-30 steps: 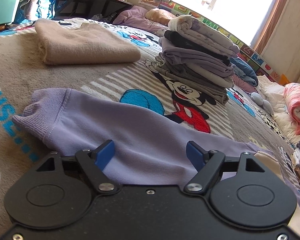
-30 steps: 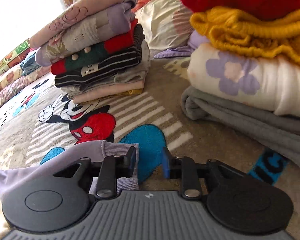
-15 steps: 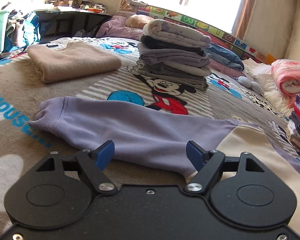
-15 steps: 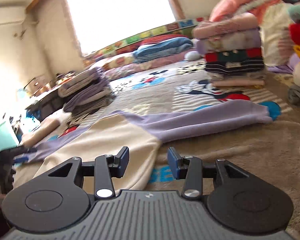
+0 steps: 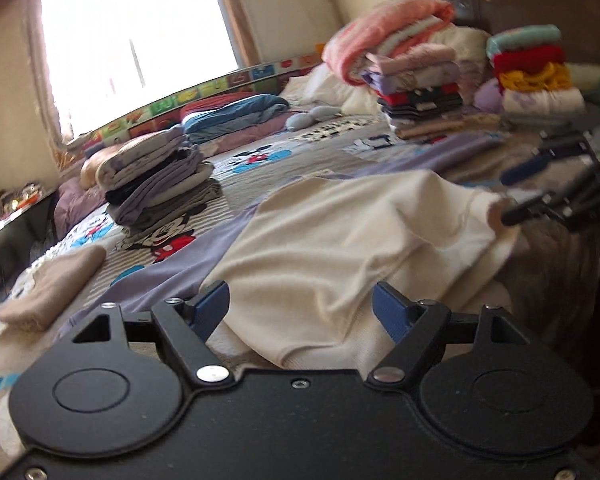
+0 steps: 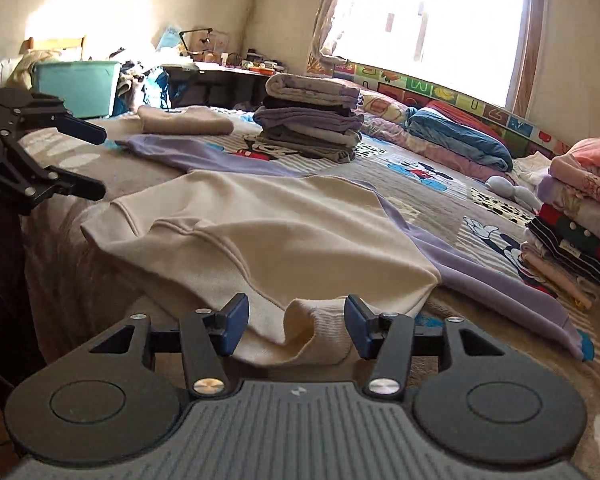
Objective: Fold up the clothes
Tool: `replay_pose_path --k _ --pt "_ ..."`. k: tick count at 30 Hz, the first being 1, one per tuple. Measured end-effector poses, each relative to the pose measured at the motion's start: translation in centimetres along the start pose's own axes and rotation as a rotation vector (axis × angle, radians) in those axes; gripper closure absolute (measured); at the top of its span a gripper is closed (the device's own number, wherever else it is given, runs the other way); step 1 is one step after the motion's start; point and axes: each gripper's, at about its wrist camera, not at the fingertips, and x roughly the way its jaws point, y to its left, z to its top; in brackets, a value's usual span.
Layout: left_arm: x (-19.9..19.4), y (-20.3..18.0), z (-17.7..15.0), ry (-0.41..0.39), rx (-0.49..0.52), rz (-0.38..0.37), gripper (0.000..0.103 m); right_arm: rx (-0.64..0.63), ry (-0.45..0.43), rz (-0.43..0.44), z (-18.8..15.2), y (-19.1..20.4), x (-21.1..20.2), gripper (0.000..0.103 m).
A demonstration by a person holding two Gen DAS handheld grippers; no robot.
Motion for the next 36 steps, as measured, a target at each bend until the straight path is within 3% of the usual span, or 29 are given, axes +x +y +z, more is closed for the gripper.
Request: replay_pose_path --k 4,7,14,19,22,27,29,30,31,32,36 --pt "1.1 -4.3 -1.4 0.051 0.267 0.035 0.024 -0.028 0.044 -0.040 -0.5 0.4 0.6 0.049" --pt "2.7 -6.0 -2.4 0.083 0.375 0.084 0.024 -0.006 0.049 -0.070 -1.0 -0.3 0.9 0.049" --pt "5.3 -6.3 -2.5 0.067 0.410 0.175 0.028 0.018 0.115 -0.144 -2.3 -1.3 2.3 0.049" --pt "5.9 -4.6 -2.7 0.108 0.394 0.326 0.034 0.115 0.125 -0.206 -3.2 -3.3 1.6 0.040" --pt "6.3 -3.4 -2.7 0.145 0.337 0.331 0.034 0.083 0.119 -0.200 -3.4 -2.8 1.6 0.041" --pt "6.6 -4.0 -3.3 0.163 0.374 0.325 0.037 -0.042 0.083 -0.205 -2.8 -0.8 1.6 0.042" --pt "6.9 -4.2 -3.5 0.163 0.390 0.343 0.053 -0.101 0.053 -0.219 -2.5 -0.1 1.8 0.048" --pt "7.0 -4.1 -3.5 0.160 0.382 0.355 0.060 -0.120 0.043 -0.210 -2.3 0.1 1.9 0.059" --pt "6.8 -3.9 -3.5 0.154 0.368 0.362 0.082 -0.139 0.033 -0.200 -2.2 0.3 2.0 0.072" --pt "6.7 -3.6 -3.3 0.141 0.354 0.377 0.098 -0.130 0.011 -0.202 -1.9 0.1 1.5 0.096" --pt "4.1 -1.8 -0.7 0.031 0.284 0.491 0.100 -0.025 -0.031 -0.206 -1.6 -1.6 -0.5 0.096"
